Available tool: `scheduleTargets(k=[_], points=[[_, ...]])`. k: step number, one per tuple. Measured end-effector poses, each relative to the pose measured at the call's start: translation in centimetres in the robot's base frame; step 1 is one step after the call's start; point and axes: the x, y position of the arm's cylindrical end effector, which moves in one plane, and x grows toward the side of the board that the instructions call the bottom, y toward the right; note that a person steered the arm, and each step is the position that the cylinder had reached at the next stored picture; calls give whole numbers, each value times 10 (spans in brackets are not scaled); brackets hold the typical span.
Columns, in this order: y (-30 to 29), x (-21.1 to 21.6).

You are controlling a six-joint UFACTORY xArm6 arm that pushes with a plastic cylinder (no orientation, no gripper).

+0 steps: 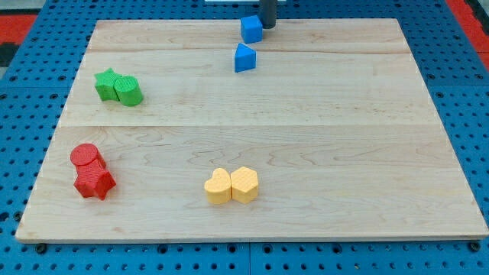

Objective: Move blue triangle to the bottom of the blue cube

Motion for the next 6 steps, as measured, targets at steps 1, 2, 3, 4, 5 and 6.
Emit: scheduleTargets(k=[1,2,3,4,5,6], points=[[37,18],[39,100],[-2,125],[-46,136],[-42,109],[-39,104]])
